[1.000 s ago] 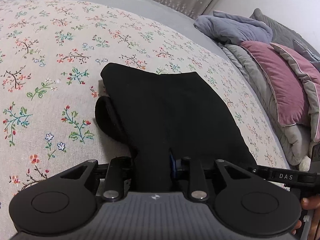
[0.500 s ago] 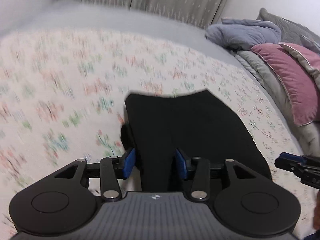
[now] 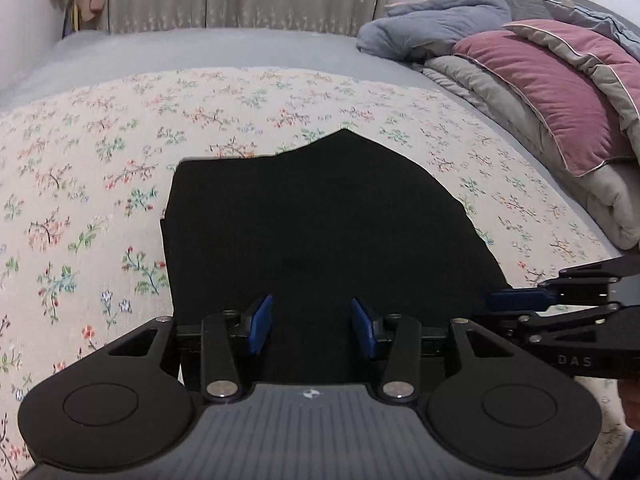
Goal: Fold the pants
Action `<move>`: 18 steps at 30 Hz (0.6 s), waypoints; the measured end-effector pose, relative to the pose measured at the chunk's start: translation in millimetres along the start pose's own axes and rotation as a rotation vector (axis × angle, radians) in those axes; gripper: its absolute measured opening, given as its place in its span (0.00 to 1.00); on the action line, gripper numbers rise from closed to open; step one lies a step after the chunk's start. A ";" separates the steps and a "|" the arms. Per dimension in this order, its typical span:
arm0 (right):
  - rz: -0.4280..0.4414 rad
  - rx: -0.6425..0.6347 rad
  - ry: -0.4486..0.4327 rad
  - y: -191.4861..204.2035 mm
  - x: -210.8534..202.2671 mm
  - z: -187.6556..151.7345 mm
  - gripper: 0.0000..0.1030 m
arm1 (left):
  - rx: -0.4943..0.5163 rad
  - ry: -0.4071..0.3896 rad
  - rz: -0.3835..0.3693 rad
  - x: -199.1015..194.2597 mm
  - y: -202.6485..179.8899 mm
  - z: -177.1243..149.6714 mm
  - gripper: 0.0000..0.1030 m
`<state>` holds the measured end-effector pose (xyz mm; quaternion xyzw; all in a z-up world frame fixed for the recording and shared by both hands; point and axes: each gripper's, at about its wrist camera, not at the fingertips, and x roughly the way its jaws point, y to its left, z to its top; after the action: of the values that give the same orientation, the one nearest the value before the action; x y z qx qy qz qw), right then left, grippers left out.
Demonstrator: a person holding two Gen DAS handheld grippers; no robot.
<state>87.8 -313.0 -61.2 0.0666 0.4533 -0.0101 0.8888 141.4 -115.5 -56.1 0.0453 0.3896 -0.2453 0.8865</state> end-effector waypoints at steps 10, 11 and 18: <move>0.005 0.036 -0.017 -1.7 4.1 -0.1 0.25 | 0.001 0.014 0.026 -1.0 -5.4 2.2 0.61; 0.000 0.037 -0.018 -0.9 4.2 -0.1 0.25 | 0.002 0.015 0.033 -1.0 -6.6 2.1 0.61; -0.016 0.061 -0.023 11.6 -12.1 -12.8 0.27 | 0.029 -0.006 0.073 -2.9 -12.6 -6.3 0.61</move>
<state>71.2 -300.5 -57.5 0.0899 0.4430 -0.0317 0.8914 129.6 -123.7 -57.0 0.0715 0.3816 -0.2187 0.8952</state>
